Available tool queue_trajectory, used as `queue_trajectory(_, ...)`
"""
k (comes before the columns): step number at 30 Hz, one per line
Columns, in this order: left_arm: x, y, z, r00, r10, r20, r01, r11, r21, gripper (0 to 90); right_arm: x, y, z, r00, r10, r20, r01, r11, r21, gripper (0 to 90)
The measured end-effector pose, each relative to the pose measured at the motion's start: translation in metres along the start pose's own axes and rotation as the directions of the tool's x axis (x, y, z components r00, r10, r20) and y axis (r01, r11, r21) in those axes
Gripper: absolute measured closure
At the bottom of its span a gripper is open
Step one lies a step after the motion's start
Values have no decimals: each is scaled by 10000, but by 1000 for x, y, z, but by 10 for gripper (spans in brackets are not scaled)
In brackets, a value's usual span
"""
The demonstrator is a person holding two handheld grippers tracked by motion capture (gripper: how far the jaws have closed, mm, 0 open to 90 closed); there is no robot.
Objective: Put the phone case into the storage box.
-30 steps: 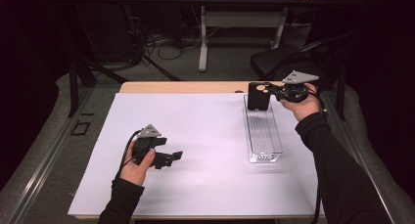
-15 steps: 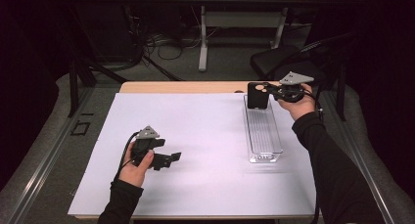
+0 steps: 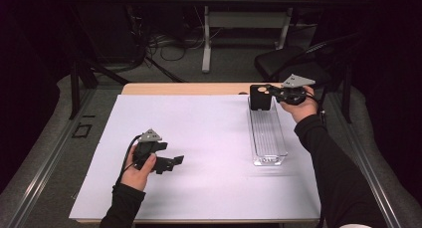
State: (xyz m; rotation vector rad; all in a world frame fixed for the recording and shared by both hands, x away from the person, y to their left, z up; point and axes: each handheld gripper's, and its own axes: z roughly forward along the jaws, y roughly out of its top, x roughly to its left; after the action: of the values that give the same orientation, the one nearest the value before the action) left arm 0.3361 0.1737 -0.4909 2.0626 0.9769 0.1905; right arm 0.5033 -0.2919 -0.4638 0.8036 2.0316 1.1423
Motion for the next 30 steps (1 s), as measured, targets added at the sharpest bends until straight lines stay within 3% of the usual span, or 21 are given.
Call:
queue_trajectory(17,-1,-1,3,10000,-1,57,0,10000,73,162,-5,-2,4,10000,-13,44,13,10000,11,824)
queue_trajectory(23,-2,-1,4,10000,-9,55,9,10000,97,162,-10,-5,4,9990,-309,319,303,9994,192,811)
queue_trajectory(30,-2,-1,5,10000,-39,79,38,9999,138,162,-15,-9,4,9983,-315,493,302,9992,280,805)
